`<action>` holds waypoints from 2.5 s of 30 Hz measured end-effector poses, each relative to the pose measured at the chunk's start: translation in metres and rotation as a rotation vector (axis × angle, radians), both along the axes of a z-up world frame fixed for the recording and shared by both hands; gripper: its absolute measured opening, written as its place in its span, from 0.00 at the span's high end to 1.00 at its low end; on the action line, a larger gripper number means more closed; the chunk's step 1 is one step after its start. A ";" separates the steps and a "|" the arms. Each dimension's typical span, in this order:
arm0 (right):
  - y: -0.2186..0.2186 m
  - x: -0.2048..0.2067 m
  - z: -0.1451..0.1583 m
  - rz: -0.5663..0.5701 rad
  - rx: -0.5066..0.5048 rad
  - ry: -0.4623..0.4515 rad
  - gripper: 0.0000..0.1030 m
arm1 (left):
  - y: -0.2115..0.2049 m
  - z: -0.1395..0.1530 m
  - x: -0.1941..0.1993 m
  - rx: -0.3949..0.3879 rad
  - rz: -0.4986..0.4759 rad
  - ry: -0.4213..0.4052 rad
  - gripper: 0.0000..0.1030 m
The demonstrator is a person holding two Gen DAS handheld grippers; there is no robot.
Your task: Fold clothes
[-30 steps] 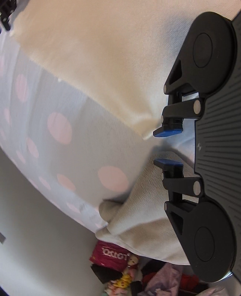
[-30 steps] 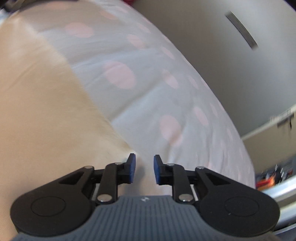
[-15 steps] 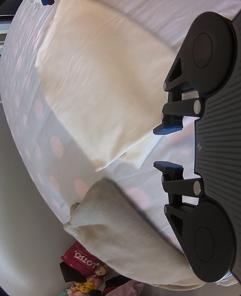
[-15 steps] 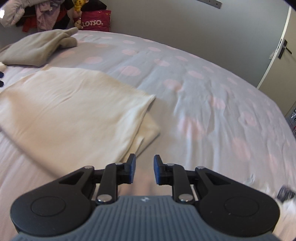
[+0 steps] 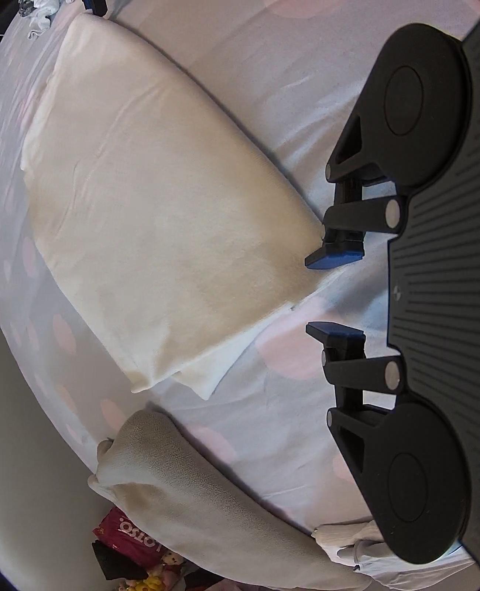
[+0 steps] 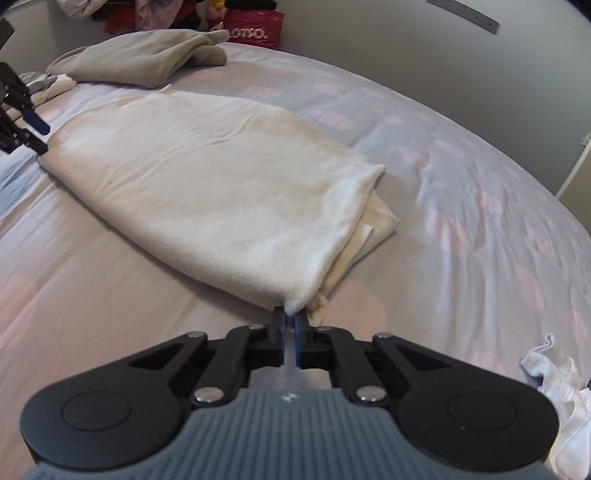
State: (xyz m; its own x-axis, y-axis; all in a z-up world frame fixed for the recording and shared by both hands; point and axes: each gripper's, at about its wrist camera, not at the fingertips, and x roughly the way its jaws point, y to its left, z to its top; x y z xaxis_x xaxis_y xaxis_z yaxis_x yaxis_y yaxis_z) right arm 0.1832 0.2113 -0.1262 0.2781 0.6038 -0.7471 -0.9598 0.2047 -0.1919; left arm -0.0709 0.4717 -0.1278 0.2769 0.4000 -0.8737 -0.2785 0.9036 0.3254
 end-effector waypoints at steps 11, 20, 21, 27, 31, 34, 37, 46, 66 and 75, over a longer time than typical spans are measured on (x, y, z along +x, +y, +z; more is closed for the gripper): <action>-0.015 0.008 -0.017 -0.037 -0.106 0.015 1.00 | 0.004 0.007 -0.012 -0.028 0.059 -0.026 0.72; -0.035 0.034 0.020 -0.256 0.073 0.233 0.78 | 0.040 0.043 -0.052 -0.228 0.299 -0.331 0.45; -0.035 0.037 0.024 -0.283 0.102 0.265 0.66 | 0.045 0.043 -0.054 -0.254 0.331 -0.356 0.44; -0.014 0.046 0.026 -0.394 0.183 0.407 0.58 | 0.068 0.025 -0.054 -0.404 0.472 -0.451 0.42; 0.005 0.049 0.014 -0.426 0.164 0.422 0.47 | 0.073 0.005 -0.044 -0.429 0.511 -0.448 0.42; 0.017 0.053 0.004 -0.452 0.147 0.435 0.46 | 0.072 -0.008 -0.037 -0.428 0.518 -0.427 0.42; 0.023 0.058 -0.005 -0.476 0.136 0.454 0.46 | 0.070 -0.016 -0.033 -0.410 0.516 -0.422 0.39; 0.036 0.052 -0.021 -0.467 0.114 0.419 0.36 | 0.061 -0.023 -0.029 -0.356 0.508 -0.435 0.32; 0.046 0.036 0.004 -0.490 0.101 0.415 0.85 | 0.044 -0.013 -0.026 -0.347 0.486 -0.458 0.85; 0.031 0.008 0.048 -0.445 0.022 0.388 0.85 | 0.014 0.024 -0.038 -0.305 0.504 -0.370 0.87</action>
